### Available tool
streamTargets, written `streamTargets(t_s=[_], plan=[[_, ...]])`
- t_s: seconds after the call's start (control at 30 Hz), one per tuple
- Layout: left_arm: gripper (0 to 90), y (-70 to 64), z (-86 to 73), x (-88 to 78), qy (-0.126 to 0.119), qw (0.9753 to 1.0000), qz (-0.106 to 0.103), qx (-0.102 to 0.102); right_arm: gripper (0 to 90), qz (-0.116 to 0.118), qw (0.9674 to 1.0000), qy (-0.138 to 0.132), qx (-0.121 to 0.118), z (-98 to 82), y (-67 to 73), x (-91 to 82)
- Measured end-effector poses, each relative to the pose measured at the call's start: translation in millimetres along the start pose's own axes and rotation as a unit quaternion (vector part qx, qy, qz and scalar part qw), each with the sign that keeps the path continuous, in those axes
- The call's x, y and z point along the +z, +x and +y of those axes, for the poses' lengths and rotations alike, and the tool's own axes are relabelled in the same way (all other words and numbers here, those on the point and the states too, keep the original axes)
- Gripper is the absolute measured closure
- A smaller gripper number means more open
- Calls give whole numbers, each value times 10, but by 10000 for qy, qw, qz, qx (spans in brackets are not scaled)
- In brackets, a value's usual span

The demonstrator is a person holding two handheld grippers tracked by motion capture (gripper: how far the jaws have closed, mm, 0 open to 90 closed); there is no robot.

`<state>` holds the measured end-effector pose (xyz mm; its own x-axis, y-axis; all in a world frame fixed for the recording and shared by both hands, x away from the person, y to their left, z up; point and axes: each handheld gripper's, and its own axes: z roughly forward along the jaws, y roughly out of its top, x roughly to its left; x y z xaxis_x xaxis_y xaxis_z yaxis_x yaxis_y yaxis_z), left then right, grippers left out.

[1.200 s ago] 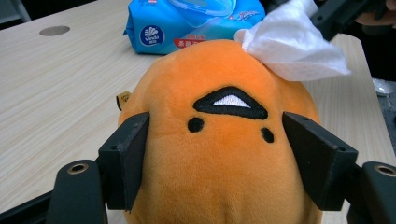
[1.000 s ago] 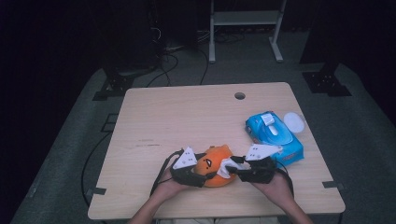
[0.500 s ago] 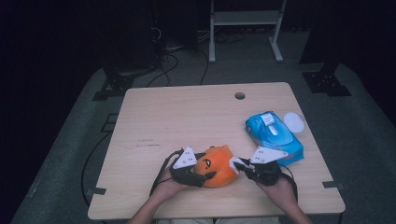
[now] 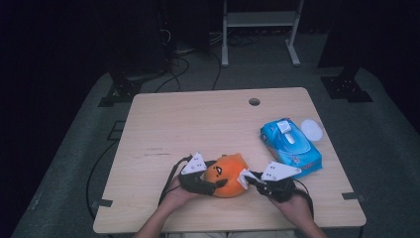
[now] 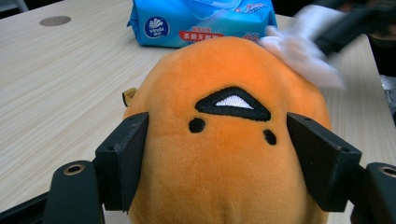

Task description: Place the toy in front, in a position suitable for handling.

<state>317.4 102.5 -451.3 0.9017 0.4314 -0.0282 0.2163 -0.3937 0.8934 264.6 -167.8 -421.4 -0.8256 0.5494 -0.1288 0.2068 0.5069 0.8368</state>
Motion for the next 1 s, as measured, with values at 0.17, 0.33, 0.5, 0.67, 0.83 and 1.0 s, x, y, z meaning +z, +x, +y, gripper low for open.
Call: streamTargets(t_s=[0.17, 0.33, 0.5, 0.67, 0.83, 1.0], plan=[[258, 23, -5, -7, -8, 10000, 2, -75, 789, -42, 9999, -18, -104, 49, 17, 29], [251, -4, 28, -8, -17, 10000, -64, 36, 789, -115, 9988, -71, 469, -85, -201, 4], [175, -79, 78, -61, -37, 9998, -27, 175, 789, -132, 9983, -49, 573, -124, -224, 35], [248, -34, 56, -55, 81, 9999, 105, 97, 789, -70, 9987, -146, 477, -71, -122, 29], [267, 34, 39, -67, 75, 9999, 102, -34, 788, 62, 9998, -159, 52, 15, 58, 61], [271, 89, 15, -77, 14, 9997, 72, -250, 789, -237, 9988, -147, 392, -49, -159, -11]])
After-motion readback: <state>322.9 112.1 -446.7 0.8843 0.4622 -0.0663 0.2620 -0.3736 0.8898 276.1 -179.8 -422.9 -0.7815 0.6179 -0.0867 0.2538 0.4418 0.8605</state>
